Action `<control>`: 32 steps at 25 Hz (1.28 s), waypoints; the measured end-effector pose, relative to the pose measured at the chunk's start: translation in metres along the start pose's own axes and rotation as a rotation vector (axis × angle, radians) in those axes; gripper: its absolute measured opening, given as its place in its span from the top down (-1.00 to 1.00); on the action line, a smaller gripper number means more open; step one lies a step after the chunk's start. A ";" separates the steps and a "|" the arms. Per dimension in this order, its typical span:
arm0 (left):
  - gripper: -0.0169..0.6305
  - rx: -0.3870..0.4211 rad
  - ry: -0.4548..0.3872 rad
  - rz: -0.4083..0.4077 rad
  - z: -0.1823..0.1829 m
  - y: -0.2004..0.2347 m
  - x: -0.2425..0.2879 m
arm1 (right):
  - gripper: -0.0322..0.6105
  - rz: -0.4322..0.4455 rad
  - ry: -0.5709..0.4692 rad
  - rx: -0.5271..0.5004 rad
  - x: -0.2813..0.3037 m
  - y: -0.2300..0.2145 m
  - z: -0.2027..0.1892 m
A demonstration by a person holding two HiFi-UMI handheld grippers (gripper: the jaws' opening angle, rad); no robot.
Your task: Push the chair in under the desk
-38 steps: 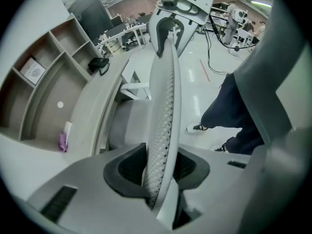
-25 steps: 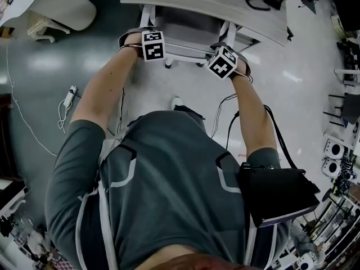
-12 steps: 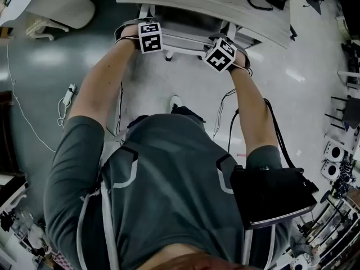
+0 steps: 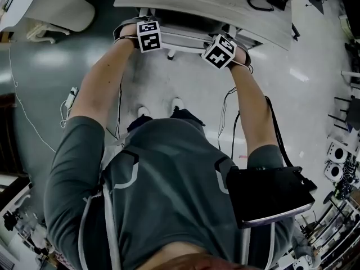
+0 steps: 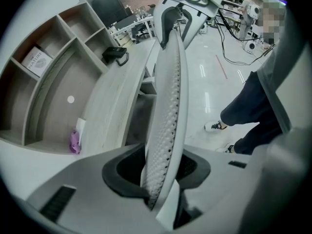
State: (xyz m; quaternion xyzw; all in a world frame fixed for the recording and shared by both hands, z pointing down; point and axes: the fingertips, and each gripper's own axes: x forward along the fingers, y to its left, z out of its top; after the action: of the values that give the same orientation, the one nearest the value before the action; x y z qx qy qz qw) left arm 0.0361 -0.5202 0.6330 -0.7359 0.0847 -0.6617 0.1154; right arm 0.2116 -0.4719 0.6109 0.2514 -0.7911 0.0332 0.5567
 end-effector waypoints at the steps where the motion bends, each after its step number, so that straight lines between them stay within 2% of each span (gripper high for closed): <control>1: 0.52 0.000 0.000 -0.003 0.003 0.005 0.005 | 0.42 -0.001 0.000 0.002 0.004 -0.006 -0.003; 4: 0.52 0.005 -0.003 0.005 0.013 0.022 0.017 | 0.40 -0.014 0.003 0.015 0.014 -0.027 -0.010; 13: 0.53 0.035 -0.029 0.008 0.013 0.050 0.025 | 0.39 -0.020 0.019 0.047 0.021 -0.050 0.001; 15: 0.52 0.035 -0.031 -0.015 0.013 0.054 0.026 | 0.39 -0.014 0.026 0.051 0.022 -0.054 0.002; 18: 0.50 0.034 -0.042 -0.043 0.013 0.054 0.027 | 0.39 0.001 0.031 0.058 0.021 -0.053 0.002; 28: 0.50 0.031 -0.045 -0.027 0.014 0.053 0.030 | 0.39 -0.008 0.029 0.057 0.023 -0.051 0.000; 32: 0.37 -0.008 -0.072 -0.017 0.017 0.060 0.026 | 0.37 -0.008 0.019 0.056 0.023 -0.055 0.001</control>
State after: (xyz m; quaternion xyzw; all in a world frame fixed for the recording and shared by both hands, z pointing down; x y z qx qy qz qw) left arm 0.0579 -0.5842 0.6390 -0.7604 0.0769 -0.6355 0.1095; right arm 0.2287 -0.5284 0.6185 0.2695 -0.7835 0.0555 0.5572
